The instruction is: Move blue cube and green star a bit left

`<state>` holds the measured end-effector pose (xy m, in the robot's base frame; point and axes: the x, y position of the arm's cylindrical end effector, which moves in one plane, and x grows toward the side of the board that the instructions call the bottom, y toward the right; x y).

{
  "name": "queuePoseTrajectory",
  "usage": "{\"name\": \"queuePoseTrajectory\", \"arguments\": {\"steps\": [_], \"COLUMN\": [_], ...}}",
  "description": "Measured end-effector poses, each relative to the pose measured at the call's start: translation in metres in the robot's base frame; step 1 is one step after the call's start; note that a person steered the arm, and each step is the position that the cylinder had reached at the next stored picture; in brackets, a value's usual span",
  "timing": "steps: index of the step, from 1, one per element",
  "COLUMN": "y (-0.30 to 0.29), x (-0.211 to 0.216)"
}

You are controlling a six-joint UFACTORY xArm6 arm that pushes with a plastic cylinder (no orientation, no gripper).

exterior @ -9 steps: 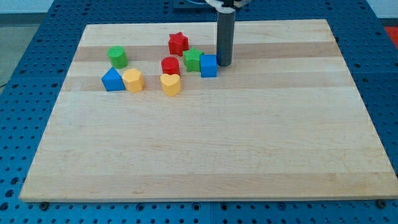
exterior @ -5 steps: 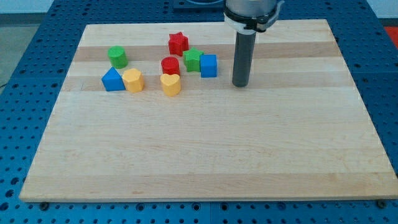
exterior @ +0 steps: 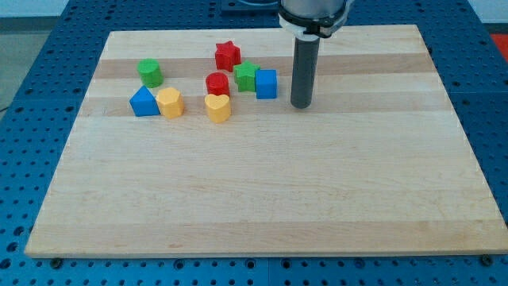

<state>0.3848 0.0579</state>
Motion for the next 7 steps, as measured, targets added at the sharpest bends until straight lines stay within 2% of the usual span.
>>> {"name": "queuePoseTrajectory", "arguments": {"steps": [4, 5, 7], "y": [-0.008, 0.008, -0.033], "x": [0.0, 0.0, -0.021]}}
